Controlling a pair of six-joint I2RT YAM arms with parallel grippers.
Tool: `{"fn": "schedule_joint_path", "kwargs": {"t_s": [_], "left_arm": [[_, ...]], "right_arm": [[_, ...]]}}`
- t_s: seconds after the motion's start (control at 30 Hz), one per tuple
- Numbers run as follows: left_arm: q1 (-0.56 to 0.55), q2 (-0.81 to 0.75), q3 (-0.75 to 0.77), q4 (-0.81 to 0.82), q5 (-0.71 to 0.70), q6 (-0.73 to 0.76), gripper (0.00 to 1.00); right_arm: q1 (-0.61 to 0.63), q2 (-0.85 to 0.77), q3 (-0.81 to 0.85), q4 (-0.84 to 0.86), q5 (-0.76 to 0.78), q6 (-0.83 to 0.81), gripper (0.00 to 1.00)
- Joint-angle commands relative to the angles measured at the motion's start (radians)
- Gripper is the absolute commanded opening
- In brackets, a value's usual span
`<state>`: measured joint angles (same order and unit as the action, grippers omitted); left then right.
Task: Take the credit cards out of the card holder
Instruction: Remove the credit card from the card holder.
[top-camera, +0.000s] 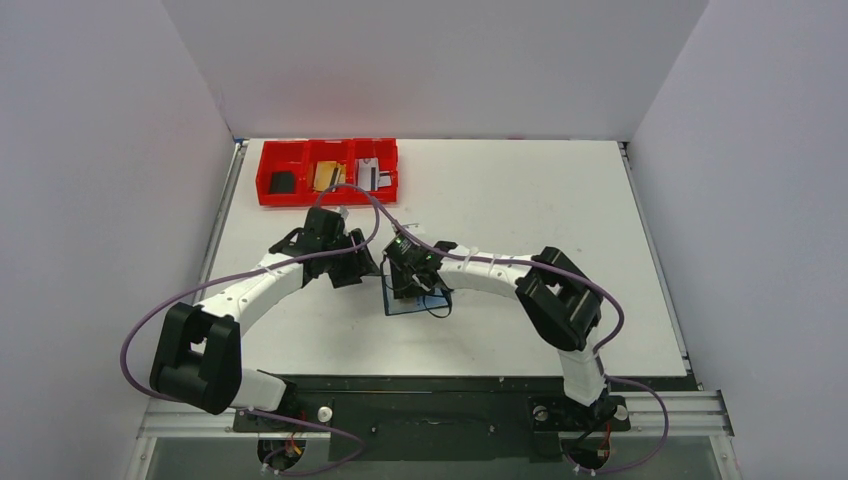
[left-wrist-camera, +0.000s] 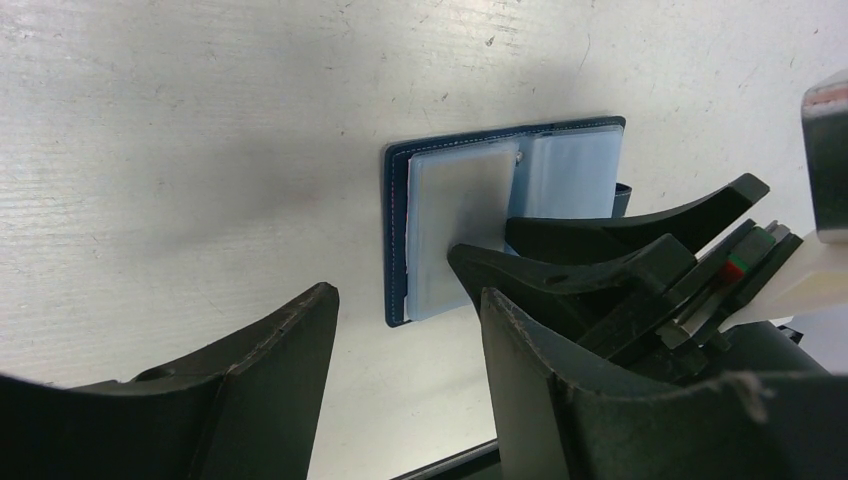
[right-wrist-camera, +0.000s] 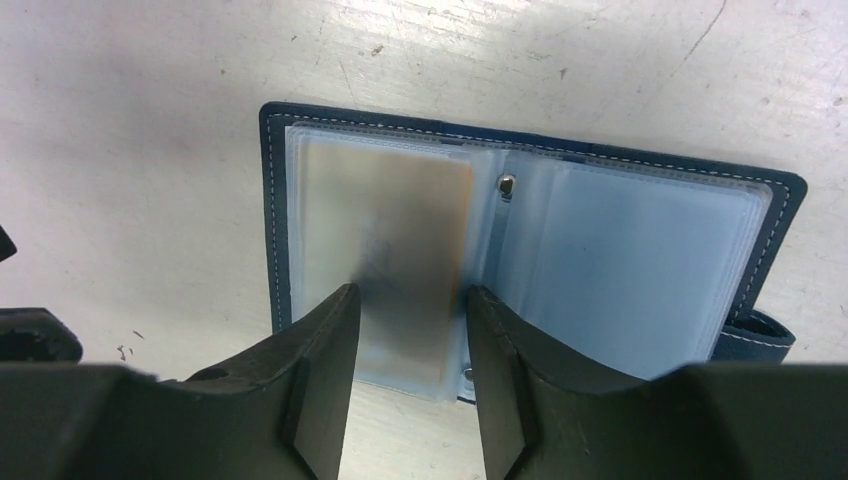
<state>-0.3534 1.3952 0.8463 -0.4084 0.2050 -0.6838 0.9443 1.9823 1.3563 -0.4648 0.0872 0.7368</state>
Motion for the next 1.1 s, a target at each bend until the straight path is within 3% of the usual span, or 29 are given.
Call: {"fn": "schedule_joint_path", "kwargs": {"t_s": [0.0,0.2,0.47,1.07], "left_arm": [[0.005,-0.014,-0.002,0.015,0.004,0.015,0.52],[0.004,-0.004,-0.002,0.024,0.016,0.012,0.52],[-0.012,0.022,0.005,0.035,0.028,0.006,0.51],[-0.085,0.122,0.045,0.145,0.129,-0.041,0.39]], "right_arm": [[0.006,0.029,-0.027,0.005,0.011,-0.008,0.33],[-0.025,0.007,-0.127,0.075,-0.042,0.012,0.16],[-0.097,-0.027,-0.24,0.177,-0.139,0.032,0.01],[-0.159,-0.02,-0.315,0.281,-0.253,0.053,0.0]]}}
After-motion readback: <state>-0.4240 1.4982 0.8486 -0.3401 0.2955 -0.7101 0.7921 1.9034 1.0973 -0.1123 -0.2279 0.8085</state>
